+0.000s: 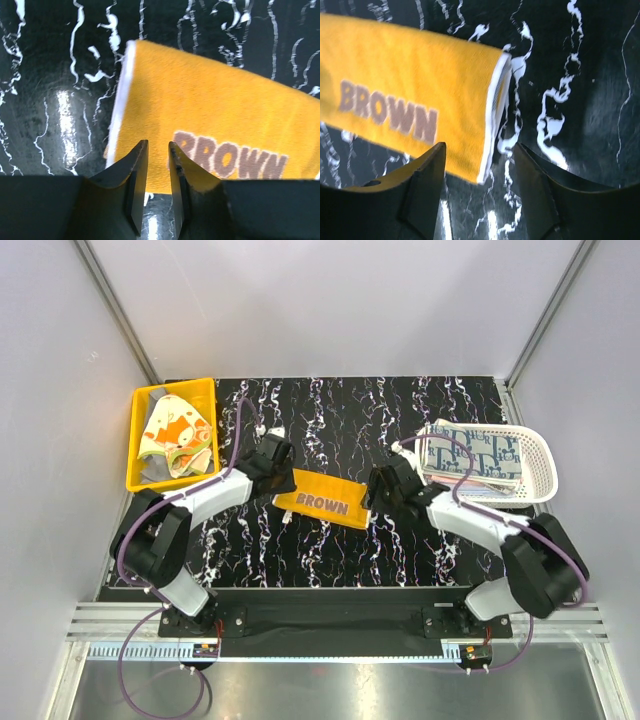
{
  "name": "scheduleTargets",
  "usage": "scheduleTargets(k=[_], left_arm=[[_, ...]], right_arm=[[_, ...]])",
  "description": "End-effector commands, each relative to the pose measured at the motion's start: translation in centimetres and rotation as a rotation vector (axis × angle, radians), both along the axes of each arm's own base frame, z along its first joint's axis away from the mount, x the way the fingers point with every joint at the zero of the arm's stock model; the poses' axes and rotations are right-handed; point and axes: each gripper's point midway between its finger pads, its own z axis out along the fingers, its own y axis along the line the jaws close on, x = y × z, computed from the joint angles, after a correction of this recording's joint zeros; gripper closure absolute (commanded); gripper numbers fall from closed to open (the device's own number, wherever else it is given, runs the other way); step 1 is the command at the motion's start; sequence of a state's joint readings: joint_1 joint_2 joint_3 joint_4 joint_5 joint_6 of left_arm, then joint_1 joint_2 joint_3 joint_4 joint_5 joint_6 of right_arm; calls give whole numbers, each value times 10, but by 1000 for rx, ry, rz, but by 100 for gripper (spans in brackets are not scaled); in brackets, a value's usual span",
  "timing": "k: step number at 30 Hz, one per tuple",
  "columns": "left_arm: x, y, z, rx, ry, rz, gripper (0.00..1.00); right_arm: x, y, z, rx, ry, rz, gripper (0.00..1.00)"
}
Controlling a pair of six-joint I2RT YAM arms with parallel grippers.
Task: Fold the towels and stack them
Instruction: Neatly place the folded towel into the bin
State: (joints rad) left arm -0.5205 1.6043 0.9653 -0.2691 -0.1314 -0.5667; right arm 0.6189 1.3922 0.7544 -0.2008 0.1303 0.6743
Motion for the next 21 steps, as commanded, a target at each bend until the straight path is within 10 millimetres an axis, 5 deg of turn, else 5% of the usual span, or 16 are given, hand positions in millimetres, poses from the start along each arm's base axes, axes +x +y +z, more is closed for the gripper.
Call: scheduleTargets(k=[1,10,15,18,19,21], left_arm=[[9,-1,20,20,-55,-10,72],[5,1,11,34,-37,-16,72],[3,4,11,28,-47,-5,72],[0,3,12,13,-44,2,72],[0,2,14,-5,-49,9,72],[-3,2,22,-30,-60,21,73]], right_arm=[[22,1,-12,-51,11,-32,36],[34,22,-46,-46,100,-51,41],[31,39,-57,-76,113,-22,52],[27,35,-76,-144,156,-18,72],[26,33,-77,-155,159,-19,88],[26,26,-75,-195,157,-25,97]])
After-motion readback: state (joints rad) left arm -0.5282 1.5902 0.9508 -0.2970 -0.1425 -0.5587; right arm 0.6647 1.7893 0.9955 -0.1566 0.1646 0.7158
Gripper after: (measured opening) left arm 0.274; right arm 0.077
